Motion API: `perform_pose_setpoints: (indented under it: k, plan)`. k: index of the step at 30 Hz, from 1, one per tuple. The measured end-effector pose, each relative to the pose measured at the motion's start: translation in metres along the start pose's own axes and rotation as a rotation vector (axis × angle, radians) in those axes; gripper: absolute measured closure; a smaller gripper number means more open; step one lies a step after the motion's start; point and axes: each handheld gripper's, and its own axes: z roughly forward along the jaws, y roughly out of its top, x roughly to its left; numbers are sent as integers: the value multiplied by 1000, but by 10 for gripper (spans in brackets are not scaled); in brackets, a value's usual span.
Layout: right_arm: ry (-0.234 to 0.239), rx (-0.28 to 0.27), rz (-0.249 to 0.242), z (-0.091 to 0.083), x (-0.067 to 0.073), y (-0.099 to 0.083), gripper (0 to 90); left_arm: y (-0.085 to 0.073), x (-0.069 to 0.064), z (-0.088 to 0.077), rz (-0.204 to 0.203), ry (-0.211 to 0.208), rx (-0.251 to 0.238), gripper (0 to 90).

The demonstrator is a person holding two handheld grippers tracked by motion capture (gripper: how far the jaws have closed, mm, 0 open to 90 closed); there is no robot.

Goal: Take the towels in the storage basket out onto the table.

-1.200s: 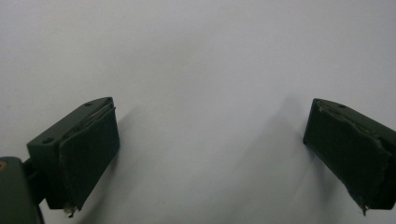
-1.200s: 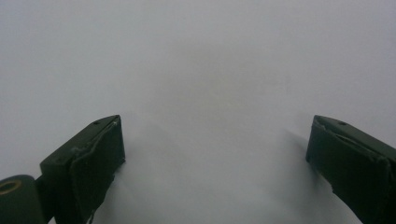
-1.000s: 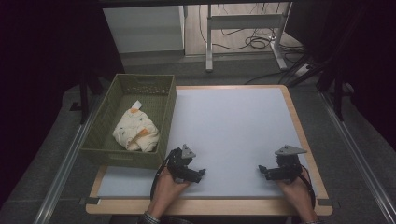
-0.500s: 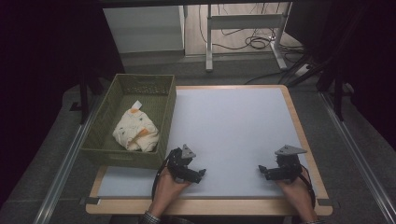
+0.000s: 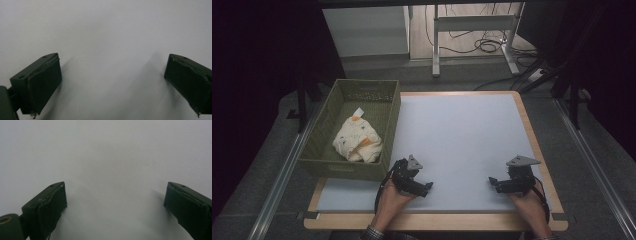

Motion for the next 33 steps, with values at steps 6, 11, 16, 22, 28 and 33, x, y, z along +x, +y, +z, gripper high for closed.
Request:
perform_pose_setpoints:
  k: [6, 11, 16, 22, 28, 33]
  plan:
    - [0, 0, 0, 0, 0, 0, 43, 5, -2, -4, 12, -14, -15, 17]
    - [-1, 0, 0, 0, 0, 0, 43, 14, -6, -10, 9, -53, -39, 27]
    - [-1, -1, 0, 0, 0, 0, 42, 29, -16, -10, 39, -84, -43, 43]
    - [-1, 0, 0, 0, 0, 0, 43, 47, -21, -8, 55, -105, -38, 52]
    - [0, 0, 0, 0, 0, 0, 43, 63, -20, -8, 55, -149, -37, 48]
    - [0, 0, 0, 0, 0, 0, 43, 82, -18, -10, 76, -177, -18, 33]
